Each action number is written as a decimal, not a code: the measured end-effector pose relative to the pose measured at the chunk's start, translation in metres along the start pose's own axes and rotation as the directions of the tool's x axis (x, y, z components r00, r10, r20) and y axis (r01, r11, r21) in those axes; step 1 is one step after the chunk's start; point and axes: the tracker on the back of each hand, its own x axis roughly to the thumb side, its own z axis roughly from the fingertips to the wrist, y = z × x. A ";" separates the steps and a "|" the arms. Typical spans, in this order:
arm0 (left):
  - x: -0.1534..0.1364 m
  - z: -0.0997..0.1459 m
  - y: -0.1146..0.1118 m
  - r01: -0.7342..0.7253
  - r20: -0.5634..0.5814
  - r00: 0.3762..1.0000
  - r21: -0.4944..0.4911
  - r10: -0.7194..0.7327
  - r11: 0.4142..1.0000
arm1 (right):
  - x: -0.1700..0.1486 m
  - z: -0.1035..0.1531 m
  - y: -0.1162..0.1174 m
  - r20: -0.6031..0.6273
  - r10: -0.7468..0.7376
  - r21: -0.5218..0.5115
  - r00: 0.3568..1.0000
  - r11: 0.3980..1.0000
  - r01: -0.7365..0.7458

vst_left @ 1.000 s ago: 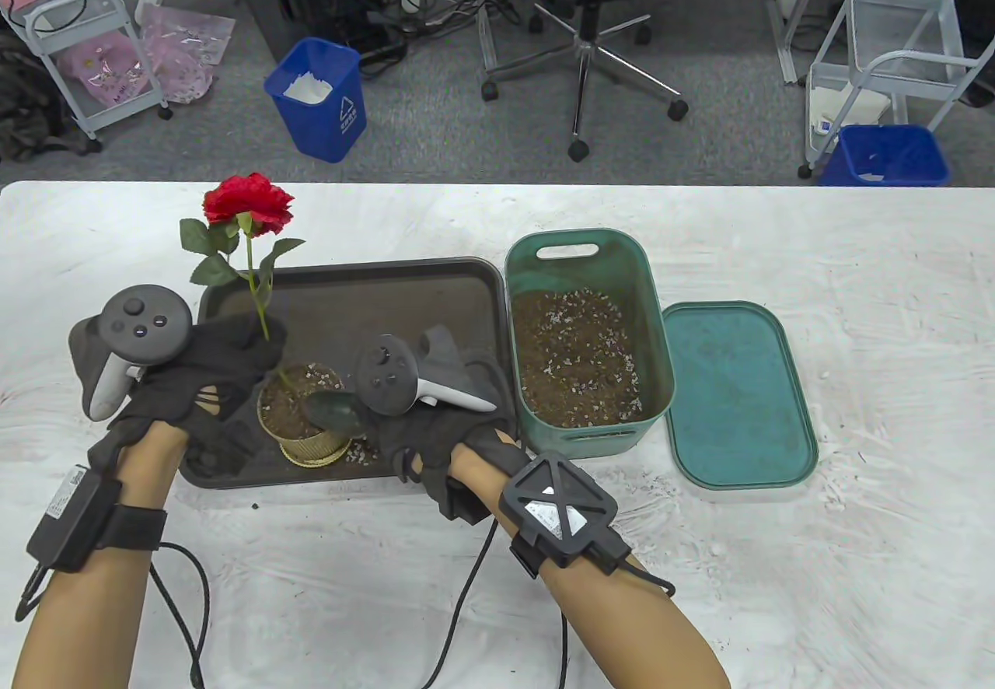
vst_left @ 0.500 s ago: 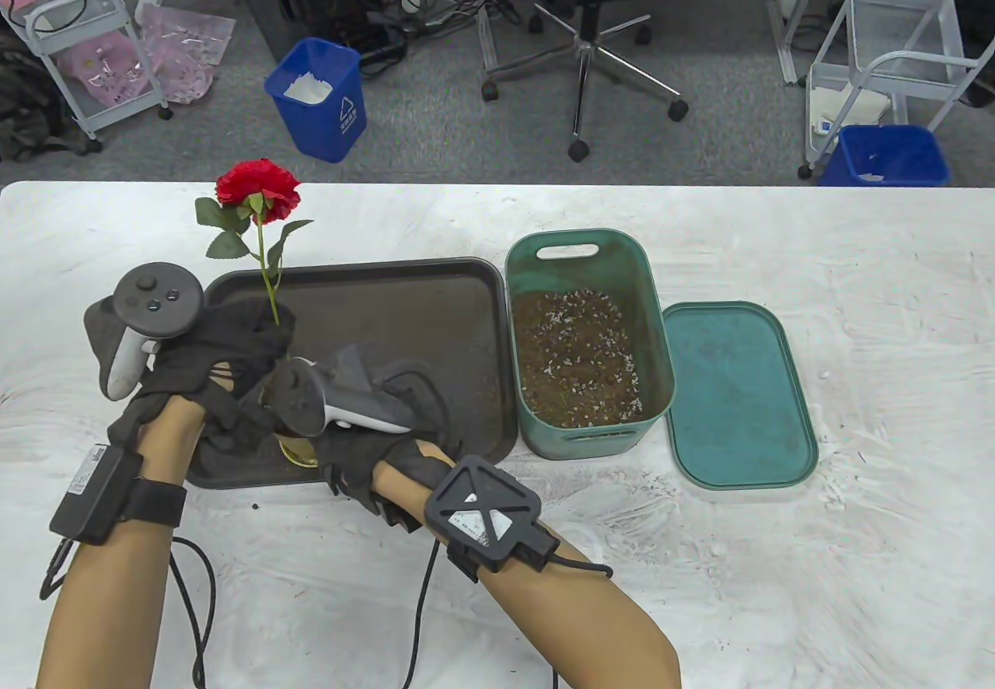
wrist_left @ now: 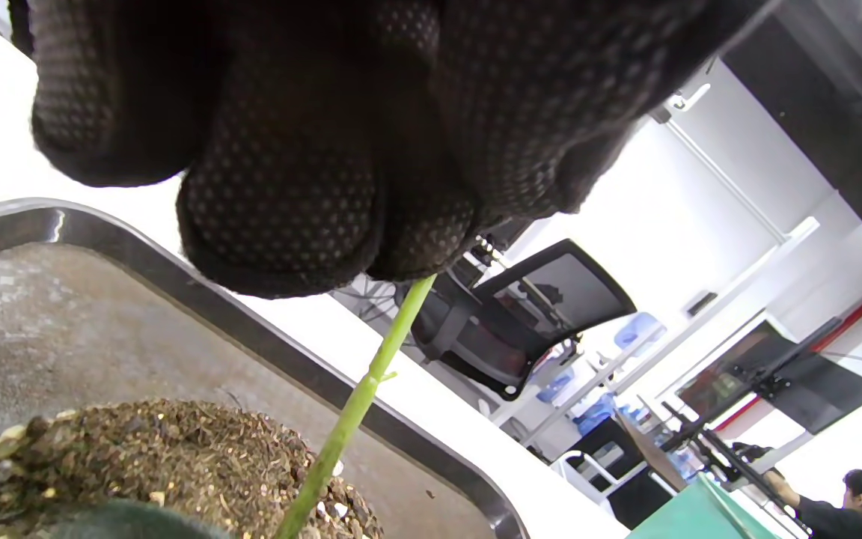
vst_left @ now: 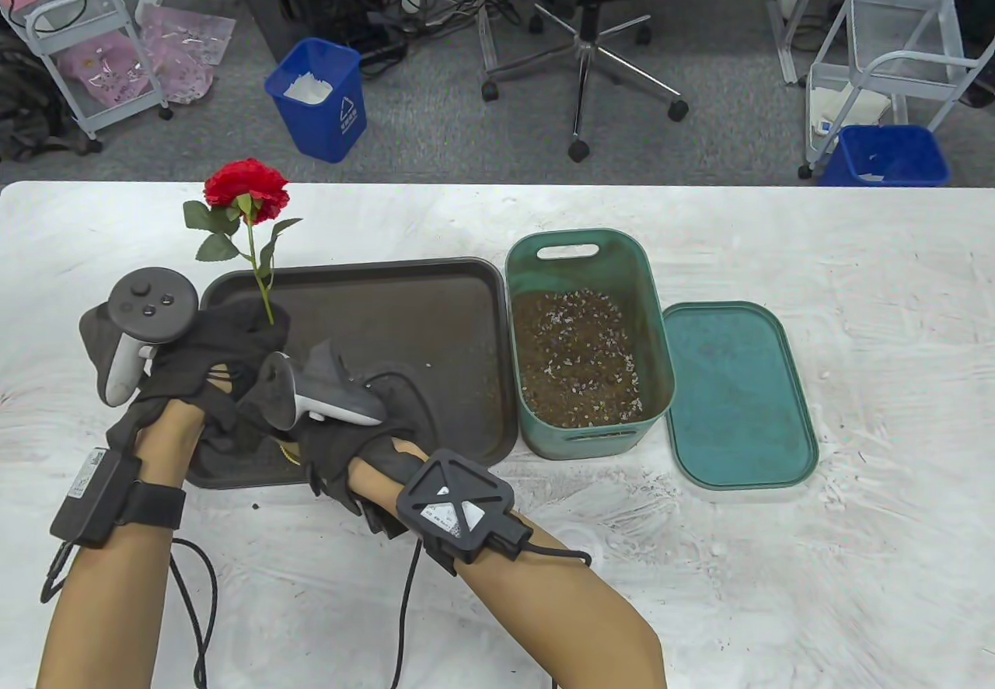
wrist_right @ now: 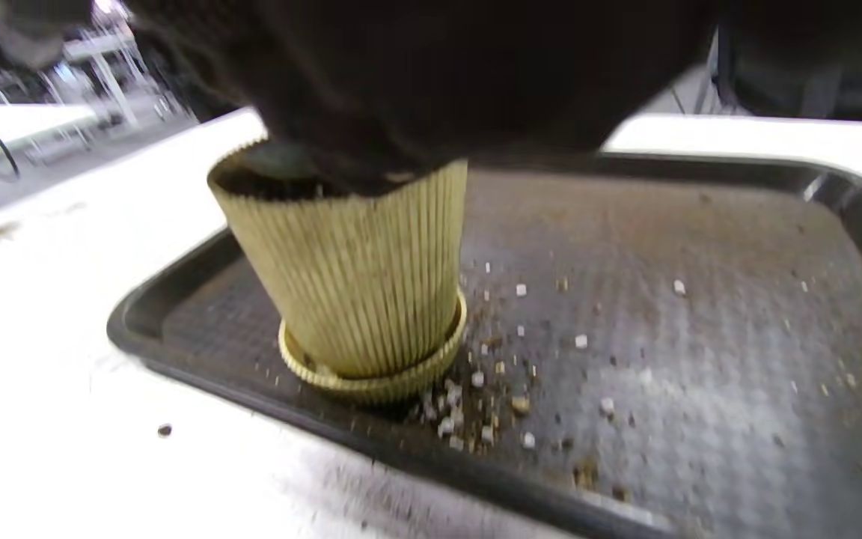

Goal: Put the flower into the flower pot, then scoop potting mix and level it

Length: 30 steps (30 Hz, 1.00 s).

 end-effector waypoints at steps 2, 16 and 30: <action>0.002 0.002 0.001 0.024 0.007 1.000 0.004 -0.024 1.000 | -0.005 0.008 -0.003 0.051 -0.051 -0.063 0.997 0.997 0.055; 0.000 0.004 0.004 0.050 0.010 0.999 0.011 -0.051 0.999 | -0.013 0.014 0.004 0.080 -0.008 -0.082 0.997 0.996 0.015; -0.008 0.002 0.003 0.001 -0.013 1.000 0.019 -0.001 1.000 | -0.058 0.032 -0.015 -0.003 -0.181 -0.086 0.983 0.980 0.180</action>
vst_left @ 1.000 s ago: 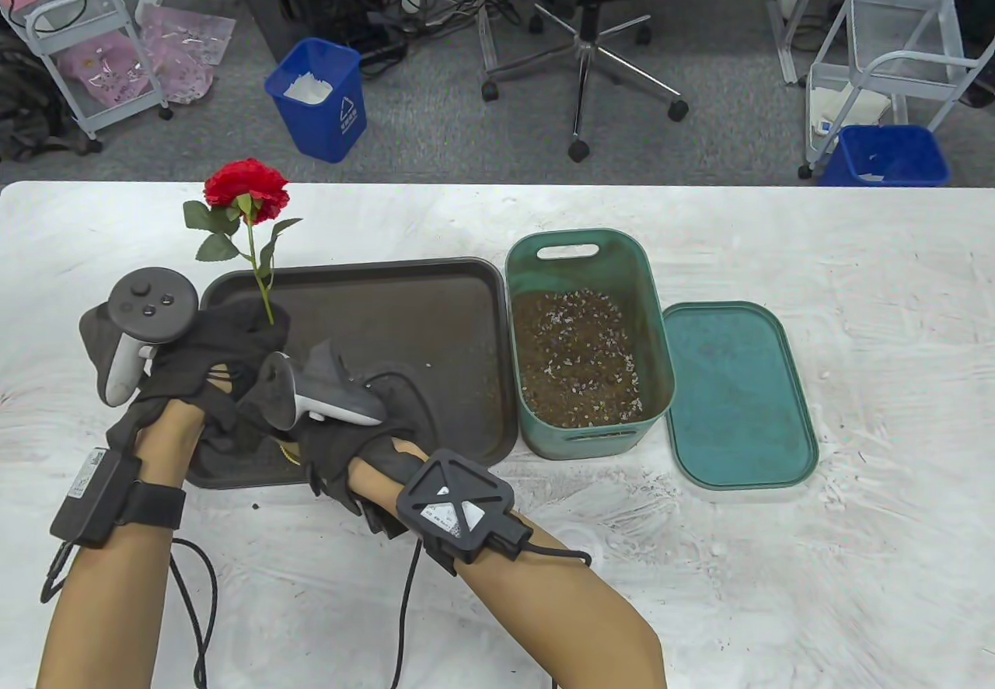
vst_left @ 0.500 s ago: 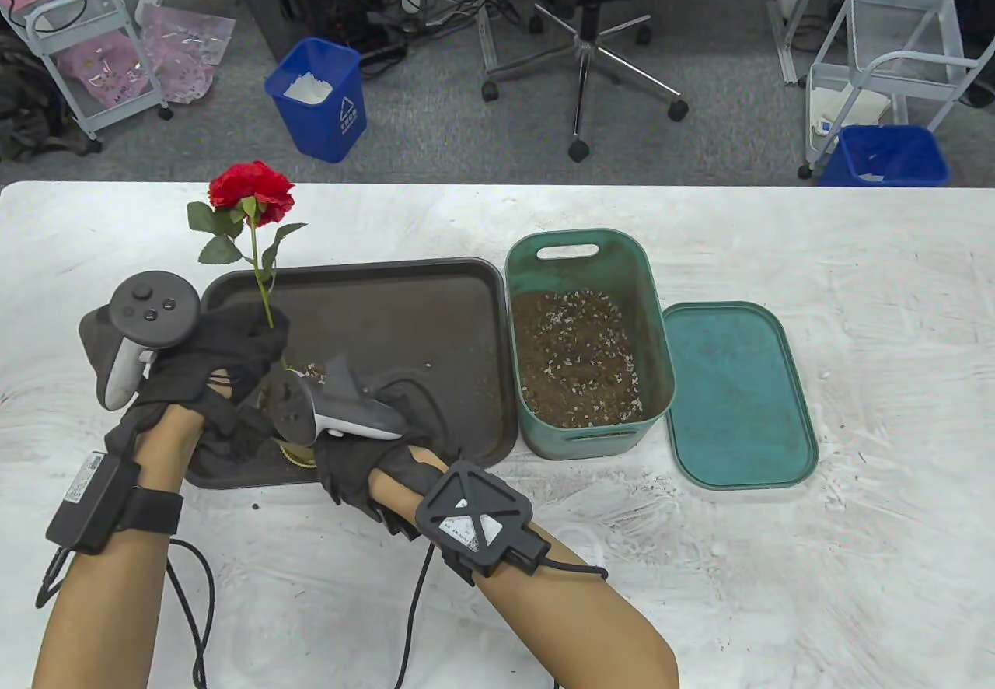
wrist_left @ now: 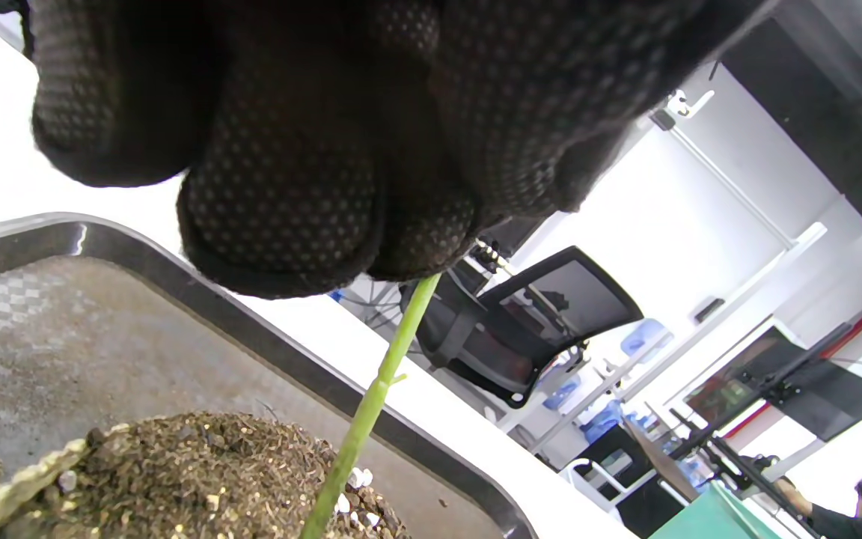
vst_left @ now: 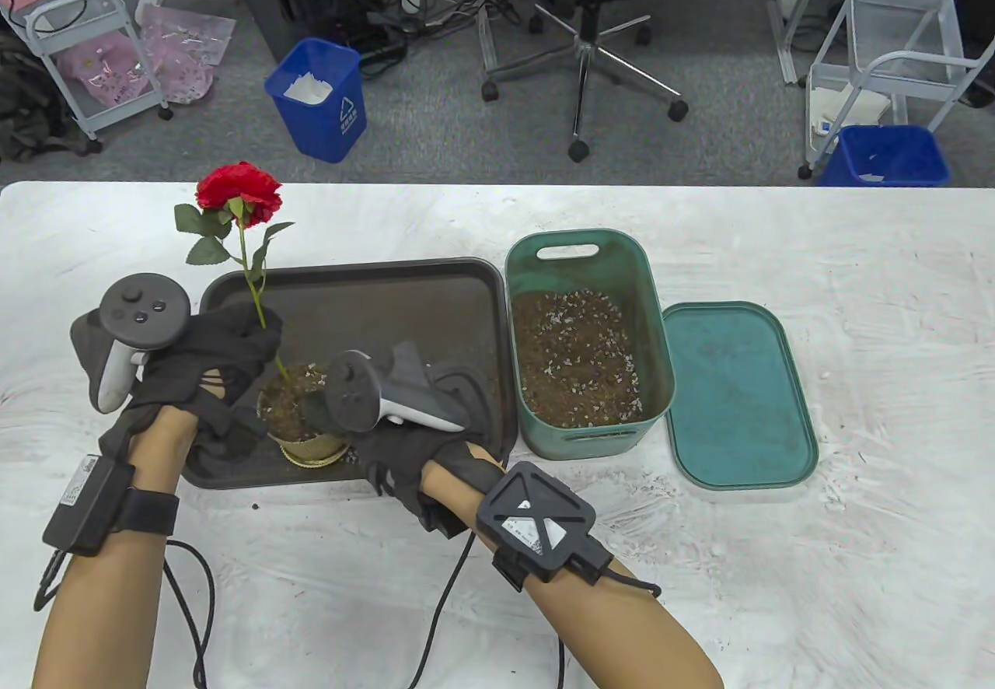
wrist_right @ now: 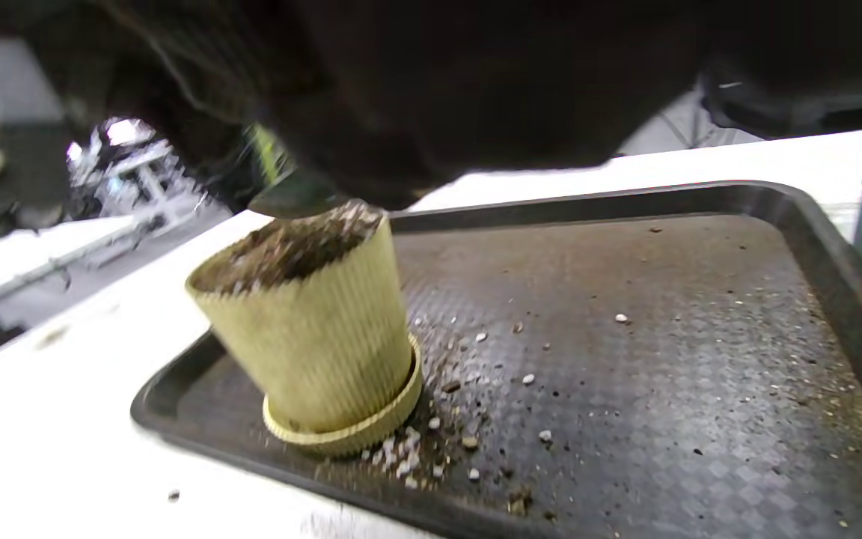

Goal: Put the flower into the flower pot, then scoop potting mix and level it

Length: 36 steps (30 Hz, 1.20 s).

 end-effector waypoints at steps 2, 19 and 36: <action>0.001 0.001 -0.001 -0.008 -0.002 1.000 0.003 0.008 1.000 | -0.003 -0.006 0.004 -0.033 -0.004 -0.025 0.999 1.000 0.003; 0.000 0.017 0.005 -0.007 0.147 0.989 -0.079 0.019 0.997 | 0.006 -0.037 0.005 0.010 -0.006 0.050 1.000 0.999 0.006; 0.001 0.019 0.002 -0.017 0.216 0.975 -0.129 0.045 0.992 | -0.006 -0.095 0.009 0.181 0.005 0.267 0.984 0.962 -0.054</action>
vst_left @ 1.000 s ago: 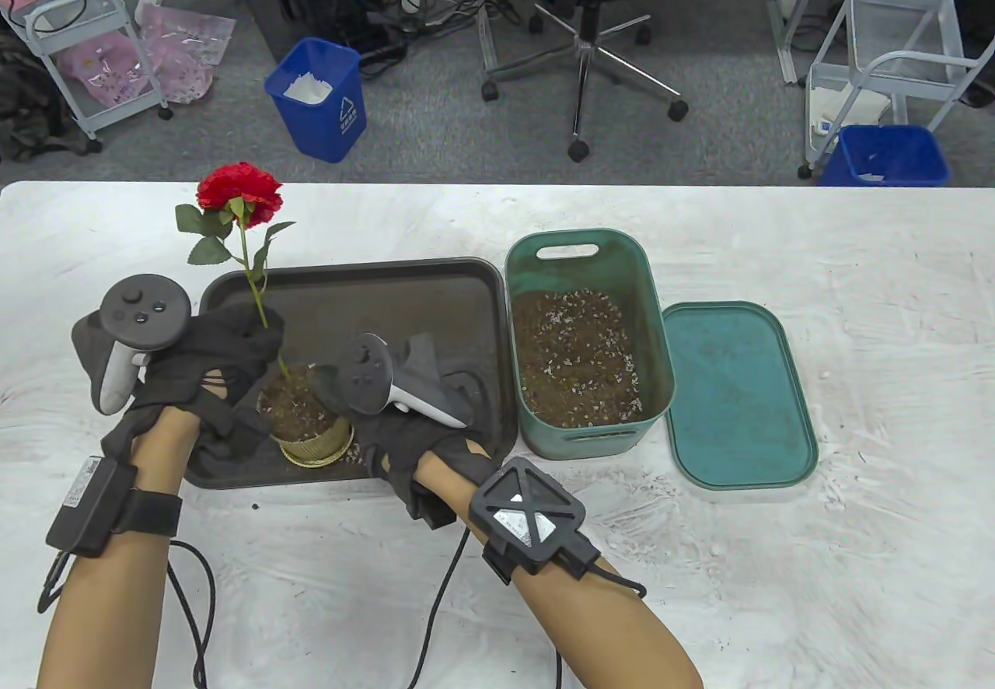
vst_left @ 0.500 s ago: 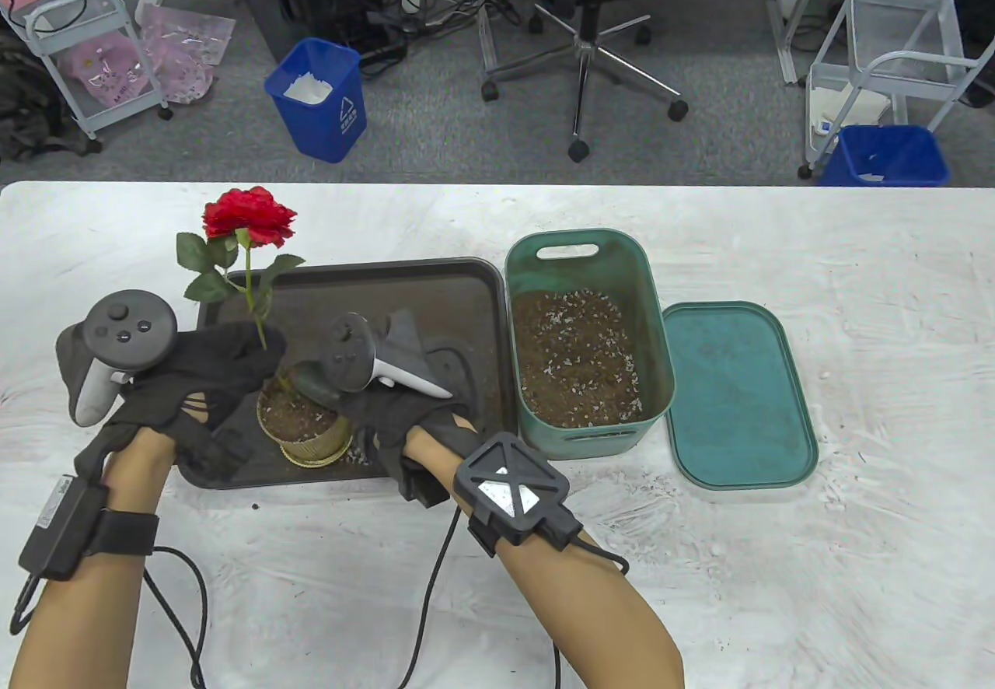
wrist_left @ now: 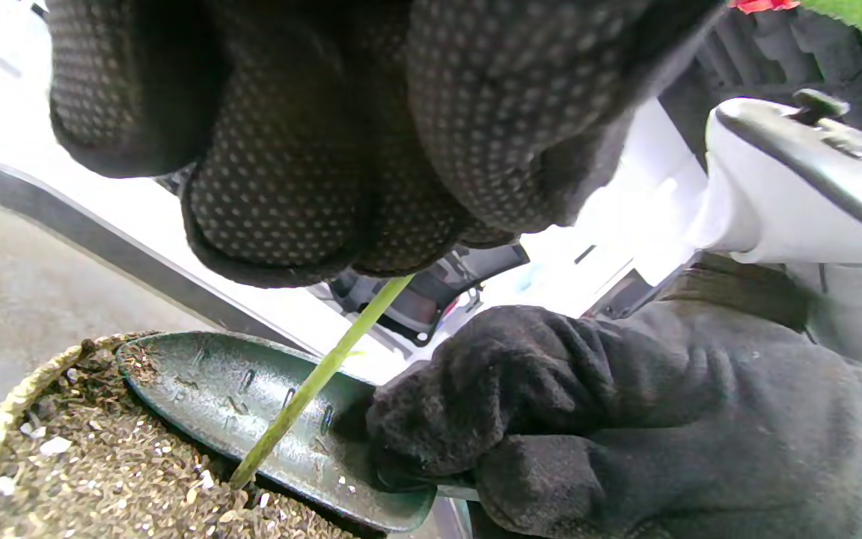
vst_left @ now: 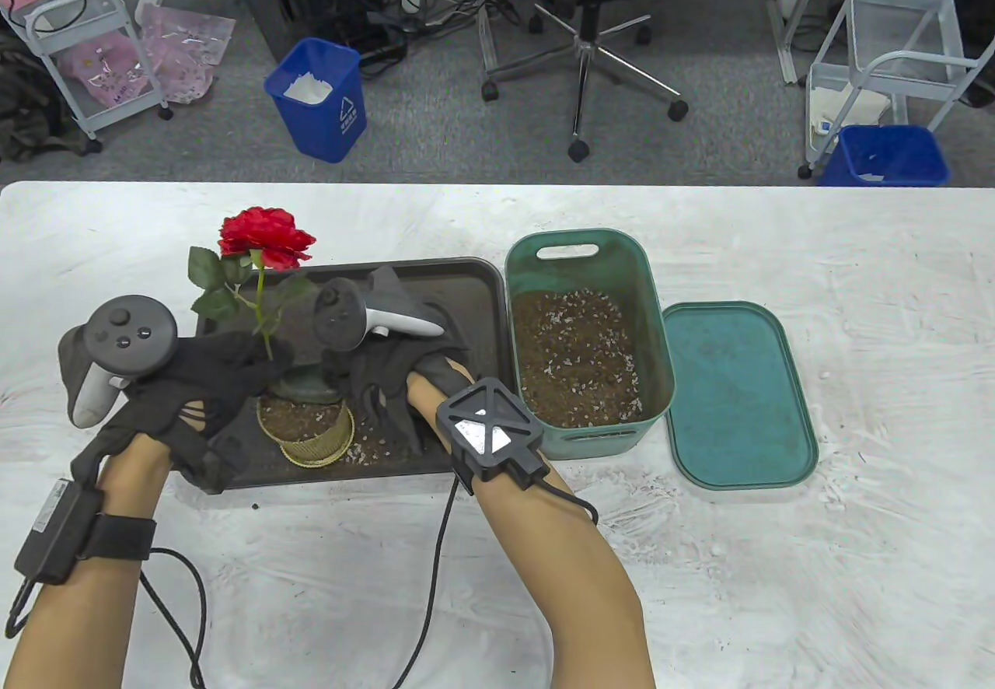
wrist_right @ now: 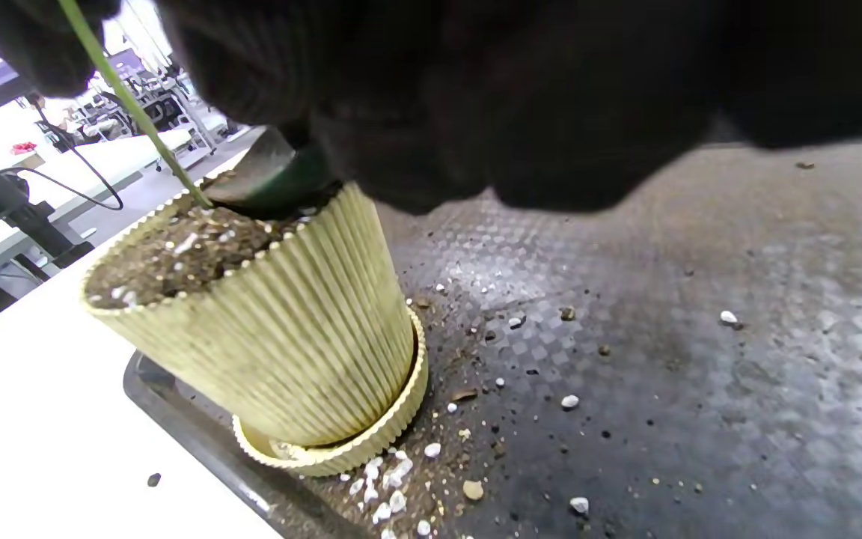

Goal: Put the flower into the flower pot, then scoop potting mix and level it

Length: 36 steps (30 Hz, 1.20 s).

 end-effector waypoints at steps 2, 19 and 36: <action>0.000 -0.001 -0.001 -0.002 0.002 1.000 -0.002 0.002 1.000 | 0.003 -0.001 0.000 -0.008 0.025 0.002 1.000 1.000 -0.025; -0.006 -0.006 -0.002 -0.026 -0.057 0.998 0.040 0.028 0.999 | 0.006 0.044 0.009 -0.031 -0.006 -0.127 1.000 0.992 0.002; -0.011 -0.031 -0.007 -0.007 -0.138 0.990 0.089 0.019 0.996 | 0.006 0.080 0.033 -0.004 -0.039 -0.204 0.999 0.978 0.037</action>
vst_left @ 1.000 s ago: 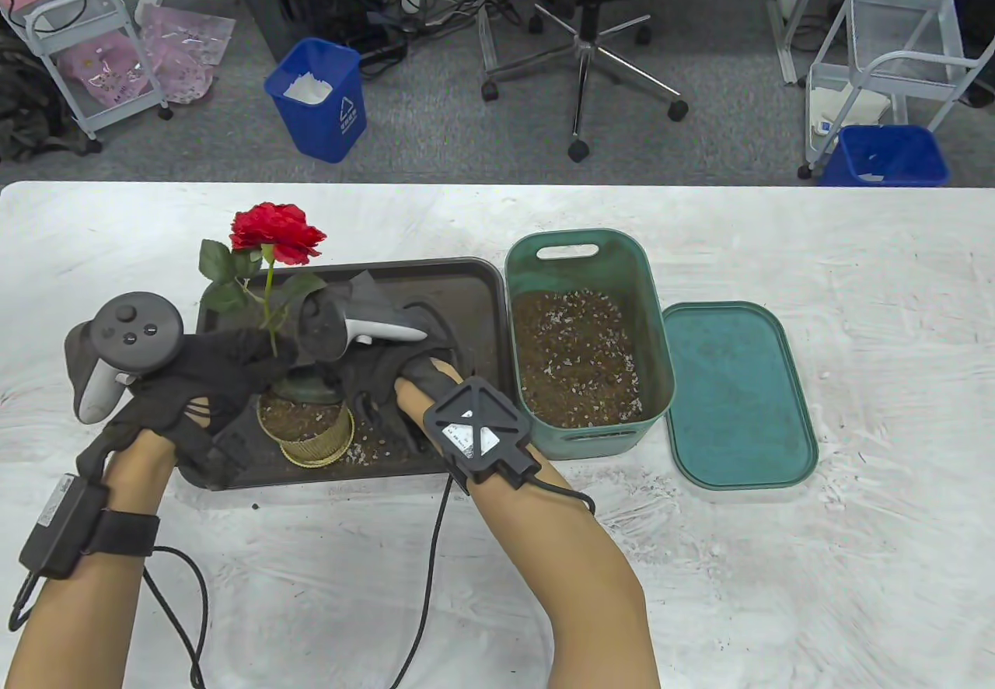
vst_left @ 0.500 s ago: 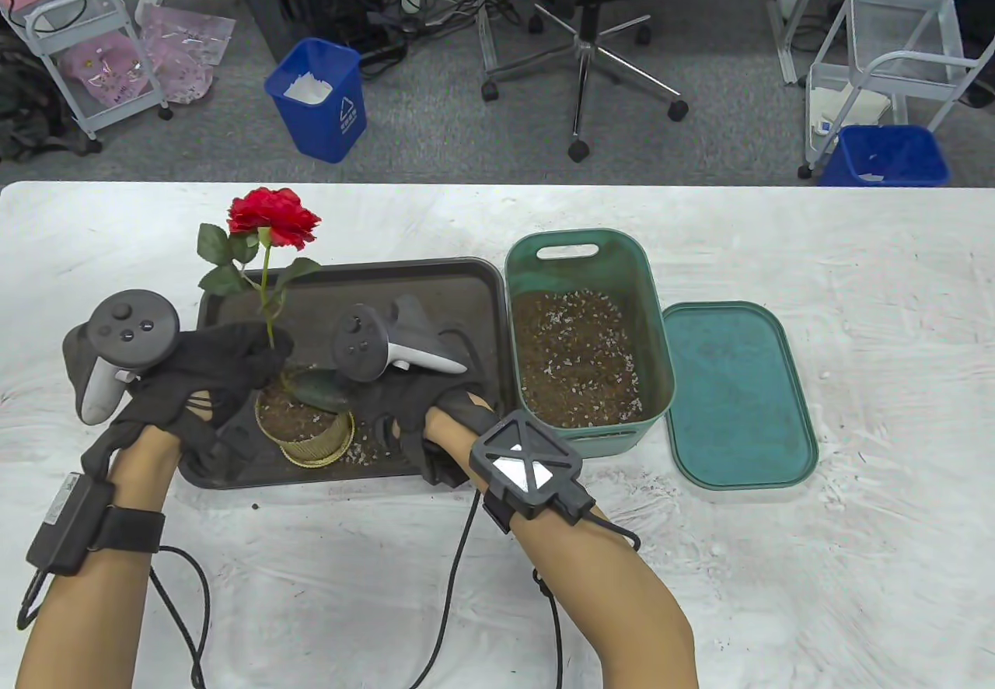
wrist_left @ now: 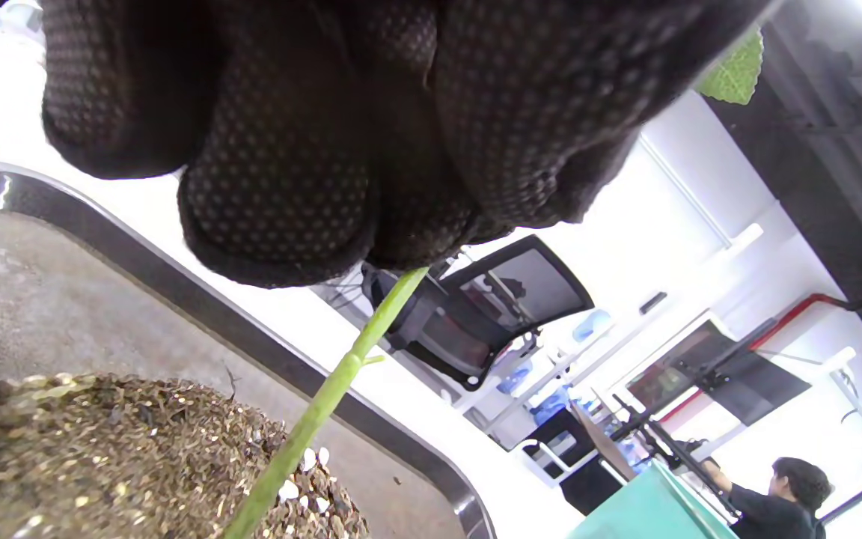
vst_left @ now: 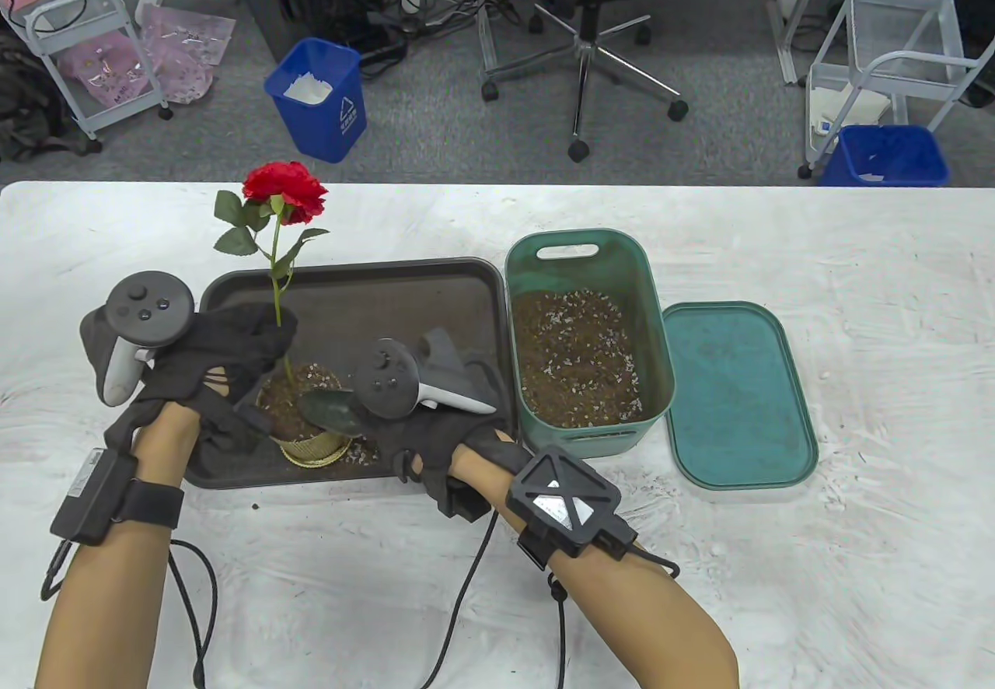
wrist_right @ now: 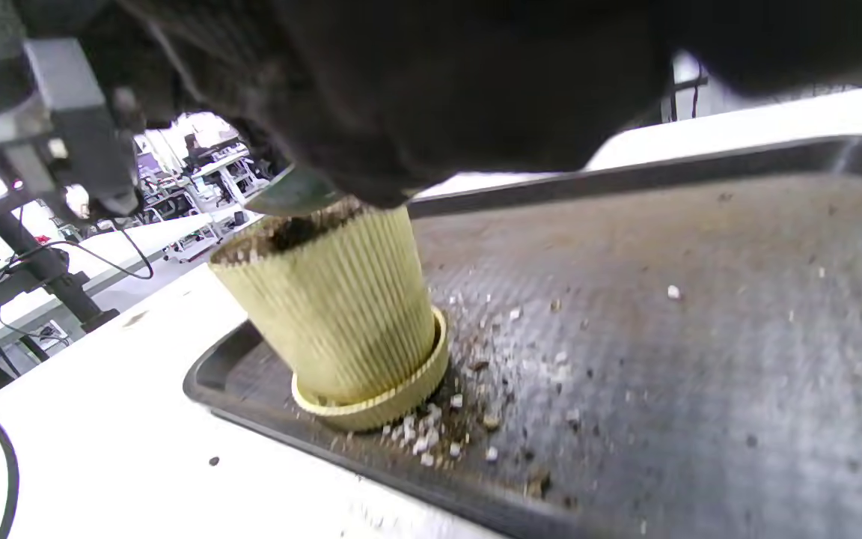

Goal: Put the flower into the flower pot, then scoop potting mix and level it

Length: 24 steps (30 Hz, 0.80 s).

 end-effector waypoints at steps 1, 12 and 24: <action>0.001 -0.001 -0.001 0.007 -0.003 1.000 -0.001 -0.007 1.000 | 0.000 -0.001 0.005 -0.015 0.034 0.023 0.999 0.999 -0.033; 0.016 -0.007 -0.005 0.088 -0.007 0.996 -0.007 -0.088 0.996 | 0.033 -0.019 0.002 -0.009 0.120 -0.042 0.993 0.992 -0.121; 0.017 0.019 0.003 0.196 -0.015 0.981 0.043 -0.196 0.980 | 0.029 0.026 -0.010 0.091 0.003 -0.152 0.996 0.988 0.011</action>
